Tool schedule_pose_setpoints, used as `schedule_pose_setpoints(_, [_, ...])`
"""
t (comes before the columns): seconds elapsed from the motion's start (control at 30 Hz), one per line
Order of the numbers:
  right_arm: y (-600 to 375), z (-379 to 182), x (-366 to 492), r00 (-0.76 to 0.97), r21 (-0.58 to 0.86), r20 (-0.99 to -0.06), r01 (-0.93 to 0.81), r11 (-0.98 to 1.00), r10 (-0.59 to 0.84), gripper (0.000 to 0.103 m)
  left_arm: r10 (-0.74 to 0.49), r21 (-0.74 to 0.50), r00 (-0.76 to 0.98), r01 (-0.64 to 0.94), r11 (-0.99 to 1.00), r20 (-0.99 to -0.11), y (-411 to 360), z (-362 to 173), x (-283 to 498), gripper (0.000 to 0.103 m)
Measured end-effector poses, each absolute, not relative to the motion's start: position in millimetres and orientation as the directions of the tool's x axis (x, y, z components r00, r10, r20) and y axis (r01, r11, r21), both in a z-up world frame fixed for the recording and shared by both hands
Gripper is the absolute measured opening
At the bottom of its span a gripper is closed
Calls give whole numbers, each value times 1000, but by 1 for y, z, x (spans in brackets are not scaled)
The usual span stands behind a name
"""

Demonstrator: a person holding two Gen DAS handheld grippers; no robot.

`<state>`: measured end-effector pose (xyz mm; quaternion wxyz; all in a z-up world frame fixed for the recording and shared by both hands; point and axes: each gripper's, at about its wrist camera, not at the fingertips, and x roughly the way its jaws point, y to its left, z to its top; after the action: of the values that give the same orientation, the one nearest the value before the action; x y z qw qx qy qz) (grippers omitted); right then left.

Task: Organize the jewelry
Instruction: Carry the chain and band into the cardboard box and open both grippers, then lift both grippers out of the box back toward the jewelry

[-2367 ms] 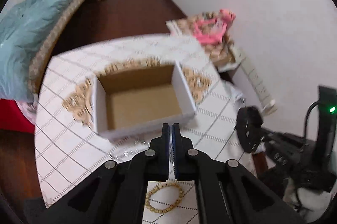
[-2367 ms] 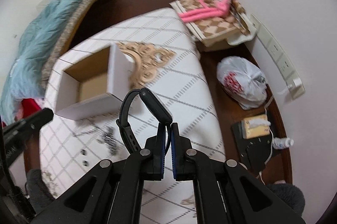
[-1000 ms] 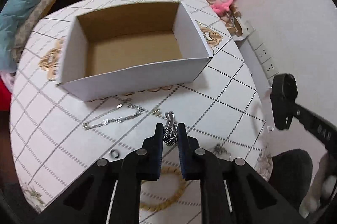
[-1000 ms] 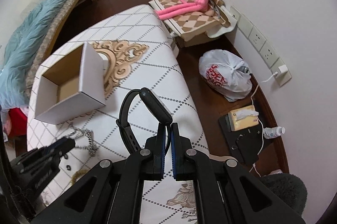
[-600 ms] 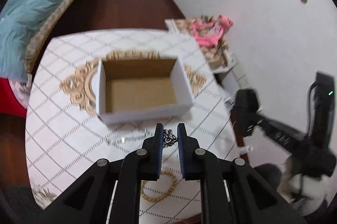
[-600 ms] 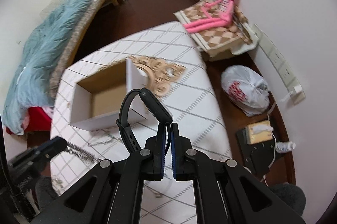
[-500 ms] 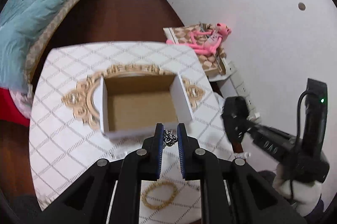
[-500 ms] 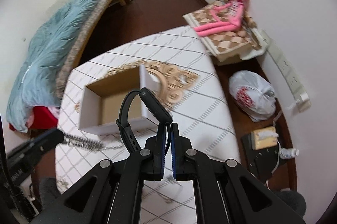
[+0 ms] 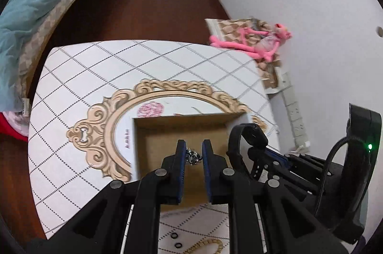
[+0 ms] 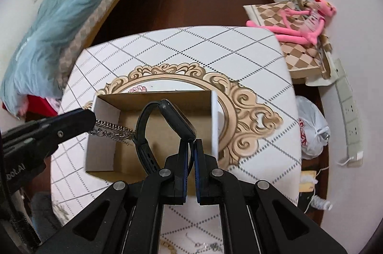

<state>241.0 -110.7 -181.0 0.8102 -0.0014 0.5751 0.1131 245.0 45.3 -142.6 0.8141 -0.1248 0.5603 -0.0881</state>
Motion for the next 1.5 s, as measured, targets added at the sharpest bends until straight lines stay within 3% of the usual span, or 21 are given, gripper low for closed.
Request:
schedule_pose_setpoints(0.1, [-104, -192, 254, 281, 128, -943, -194, 973, 180, 6, -260, -287, 334, -34, 957, -906, 52, -147, 253, 12])
schedule_pose_setpoints(0.2, [-101, -196, 263, 260, 139, -947, -194, 971, 187, 16, -205, -237, 326, -61, 969, -923, 57, -147, 257, 17])
schedule_pose_setpoints(0.23, [-99, -196, 264, 261, 139, -947, -191, 972, 186, 27, -182, -215, 330, -66, 974, -926, 59, -146, 257, 28])
schedule_pose_setpoints(0.27, [-99, -194, 264, 264, 137, -947, -190, 972, 185, 41, -170, -204, 338, -68, 977, -926, 61, -145, 257, 45])
schedule_pose_setpoints(0.33, [-99, -190, 263, 281, 134, -942, -186, 973, 183, 56, -118, -160, 363, -88, 983, -924, 66, -140, 252, 66])
schedule_pose_setpoints(0.43, [-100, -181, 257, 305, 123, -936, -185, 975, 176, 76, -79, -133, 393, -113, 985, -916, 75, -135, 245, 67])
schedule_pose_setpoints(0.47, [-101, -178, 254, 314, 119, -934, -182, 976, 172, 84, -63, -121, 398, -121, 985, -915, 77, -135, 242, 70])
schedule_pose_setpoints(0.53, [-101, -174, 249, 332, 86, -933, -177, 980, 142, 92, -35, -100, 419, -136, 986, -907, 79, -133, 233, 79])
schedule_pose_setpoints(0.57, [-102, -172, 246, 343, 63, -931, -175, 983, 121, 94, -16, -86, 430, -145, 986, -903, 80, -133, 229, 90])
schedule_pose_setpoints(0.67, [-102, -173, 232, 376, -17, -925, -170, 985, 49, 99, 11, -64, 444, -153, 986, -896, 80, -137, 214, 103])
schedule_pose_setpoints(1.03, [-112, -188, 200, 363, -57, -932, -142, 988, -1, 99, 75, 7, 431, -156, 988, -899, 67, -148, 181, 103])
schedule_pose_setpoints(1.5, [-124, -122, 151, 474, -43, -880, -129, 991, 23, 99, 102, 27, 503, -154, 988, -858, 53, -93, 132, 103])
